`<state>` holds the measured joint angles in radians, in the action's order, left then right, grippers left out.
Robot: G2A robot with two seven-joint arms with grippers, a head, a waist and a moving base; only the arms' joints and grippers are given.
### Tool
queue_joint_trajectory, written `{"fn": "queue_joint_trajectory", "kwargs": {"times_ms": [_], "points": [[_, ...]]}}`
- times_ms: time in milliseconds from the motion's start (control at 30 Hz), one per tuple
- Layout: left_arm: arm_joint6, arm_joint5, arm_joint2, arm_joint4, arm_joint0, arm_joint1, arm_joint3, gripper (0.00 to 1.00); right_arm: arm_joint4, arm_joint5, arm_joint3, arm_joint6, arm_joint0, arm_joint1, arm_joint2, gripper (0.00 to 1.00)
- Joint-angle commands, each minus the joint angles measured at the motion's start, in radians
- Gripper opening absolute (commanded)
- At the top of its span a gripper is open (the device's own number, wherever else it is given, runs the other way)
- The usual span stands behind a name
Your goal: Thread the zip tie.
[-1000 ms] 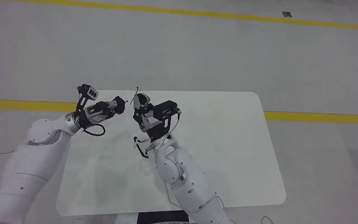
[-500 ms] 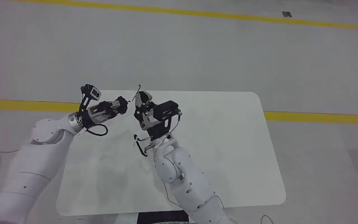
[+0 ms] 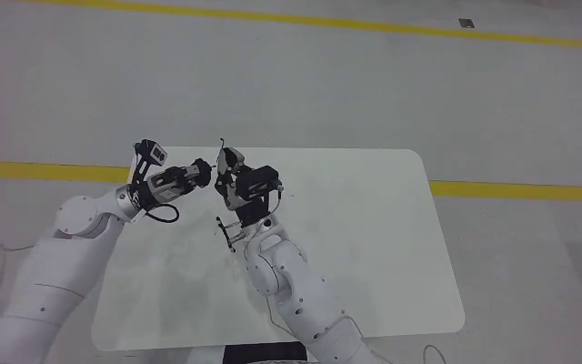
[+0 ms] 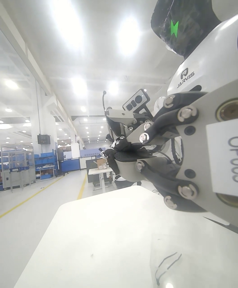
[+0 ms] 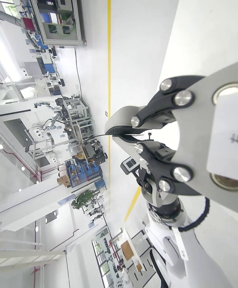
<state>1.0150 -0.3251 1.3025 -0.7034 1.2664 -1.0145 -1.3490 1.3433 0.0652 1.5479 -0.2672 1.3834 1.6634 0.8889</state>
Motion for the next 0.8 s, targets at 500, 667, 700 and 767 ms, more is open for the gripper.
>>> {"fn": "queue_joint_trajectory", "kwargs": {"times_ms": [500, 667, 700, 767], "points": [[0.000, 0.000, 0.000, 0.000, 0.000, 0.000, 0.000, 0.00, 0.041, 0.011, -0.019, -0.006, -0.001, -0.006, -0.006, 0.00], [0.000, 0.000, 0.000, 0.000, 0.000, 0.000, 0.000, 0.00, 0.041, 0.017, -0.027, -0.009, -0.006, -0.005, -0.012, 0.00], [0.000, 0.000, 0.000, 0.000, 0.000, 0.000, 0.000, 0.00, 0.041, 0.017, -0.029, -0.009, -0.007, -0.005, -0.012, 0.00], [0.000, 0.000, 0.000, 0.000, 0.000, 0.000, 0.000, 0.00, 0.040, 0.017, -0.031, -0.010, -0.010, -0.005, -0.014, 0.00]]}}
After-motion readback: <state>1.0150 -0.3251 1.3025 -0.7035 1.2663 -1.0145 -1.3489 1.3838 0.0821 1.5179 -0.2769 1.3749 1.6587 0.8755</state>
